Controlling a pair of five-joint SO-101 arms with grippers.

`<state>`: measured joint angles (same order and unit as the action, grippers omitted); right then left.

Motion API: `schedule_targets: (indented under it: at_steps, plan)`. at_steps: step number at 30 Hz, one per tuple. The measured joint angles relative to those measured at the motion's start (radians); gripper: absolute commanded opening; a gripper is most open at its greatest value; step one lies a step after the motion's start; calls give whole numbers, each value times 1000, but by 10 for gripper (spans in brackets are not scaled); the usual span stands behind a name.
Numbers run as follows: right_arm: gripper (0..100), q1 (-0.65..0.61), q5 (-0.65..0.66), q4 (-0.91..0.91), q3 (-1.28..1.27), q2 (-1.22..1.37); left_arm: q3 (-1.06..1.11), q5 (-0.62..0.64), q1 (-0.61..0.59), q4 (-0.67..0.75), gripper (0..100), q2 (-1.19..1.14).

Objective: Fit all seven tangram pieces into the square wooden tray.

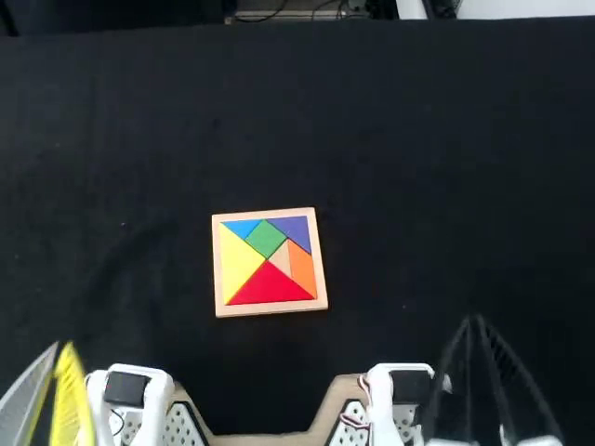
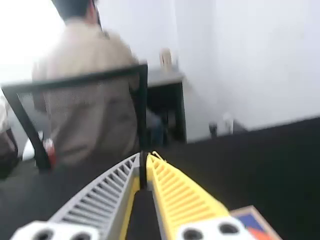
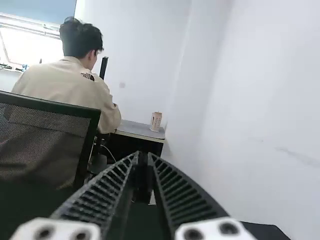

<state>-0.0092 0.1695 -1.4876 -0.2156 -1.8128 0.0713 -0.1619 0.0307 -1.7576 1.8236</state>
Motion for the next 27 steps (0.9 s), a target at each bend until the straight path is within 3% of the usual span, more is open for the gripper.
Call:
schedule_targets:
  at_steps: [3, 7, 11, 15, 22, 27]
  plan:
    - [11, -2, 0, -140, 103, 0, -100, 91, -2, -2, 33, 3]
    - [11, -5, 0, -176, 244, 0, -64, 195, -3, -2, 34, 3]
    - [11, -5, 0, -110, 290, 0, 69, 218, -28, 58, 34, 3]
    - [11, -6, 0, -66, 247, 0, 351, 224, -91, 213, 34, 2]
    - [11, -5, 0, -51, -192, 0, 1000, 224, -336, 494, 34, -5]
    - [12, -5, 0, -51, -631, 0, 1382, 224, -394, 575, 34, -9]
